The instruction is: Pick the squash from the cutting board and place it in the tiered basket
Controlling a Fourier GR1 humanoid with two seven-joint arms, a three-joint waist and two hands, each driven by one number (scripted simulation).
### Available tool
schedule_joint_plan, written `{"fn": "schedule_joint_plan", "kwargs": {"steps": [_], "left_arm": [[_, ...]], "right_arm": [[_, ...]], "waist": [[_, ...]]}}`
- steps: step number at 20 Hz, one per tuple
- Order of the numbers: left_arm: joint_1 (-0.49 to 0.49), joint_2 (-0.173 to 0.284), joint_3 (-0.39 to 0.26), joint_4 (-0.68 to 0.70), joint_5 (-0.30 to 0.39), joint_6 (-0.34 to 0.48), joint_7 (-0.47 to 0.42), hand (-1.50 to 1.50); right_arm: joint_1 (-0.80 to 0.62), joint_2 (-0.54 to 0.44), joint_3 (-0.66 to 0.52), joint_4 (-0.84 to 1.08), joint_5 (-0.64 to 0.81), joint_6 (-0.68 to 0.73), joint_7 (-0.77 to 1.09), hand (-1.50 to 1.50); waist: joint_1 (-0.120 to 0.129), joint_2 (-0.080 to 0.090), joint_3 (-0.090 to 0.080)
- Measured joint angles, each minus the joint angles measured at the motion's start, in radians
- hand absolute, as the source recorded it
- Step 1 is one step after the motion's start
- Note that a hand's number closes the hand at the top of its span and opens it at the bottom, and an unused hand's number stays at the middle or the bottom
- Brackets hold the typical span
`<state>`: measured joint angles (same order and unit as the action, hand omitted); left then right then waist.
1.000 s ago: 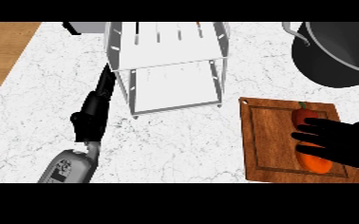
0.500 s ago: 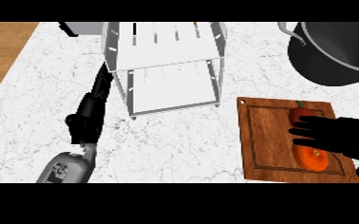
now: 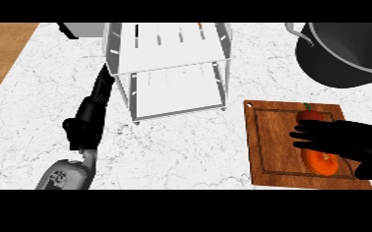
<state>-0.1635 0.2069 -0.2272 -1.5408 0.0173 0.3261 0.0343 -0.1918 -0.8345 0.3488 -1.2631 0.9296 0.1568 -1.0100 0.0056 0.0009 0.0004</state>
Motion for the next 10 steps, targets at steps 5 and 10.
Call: {"fn": "schedule_joint_plan", "kwargs": {"steps": [5,10], "left_arm": [[0.013,-0.023,-0.003,-0.014,-0.028,0.0,0.003,0.0],[0.01,-0.041,0.004,-0.014,-0.047,-0.004,0.013,0.0]], "right_arm": [[-0.005,0.031,0.008,0.036,0.012,-0.009,-0.008,-1.5],[0.016,0.061,-0.006,0.058,-0.002,-0.025,-0.015,1.5]], "waist": [[-0.002,0.0,0.0],[-0.004,-0.001,0.0]]}}
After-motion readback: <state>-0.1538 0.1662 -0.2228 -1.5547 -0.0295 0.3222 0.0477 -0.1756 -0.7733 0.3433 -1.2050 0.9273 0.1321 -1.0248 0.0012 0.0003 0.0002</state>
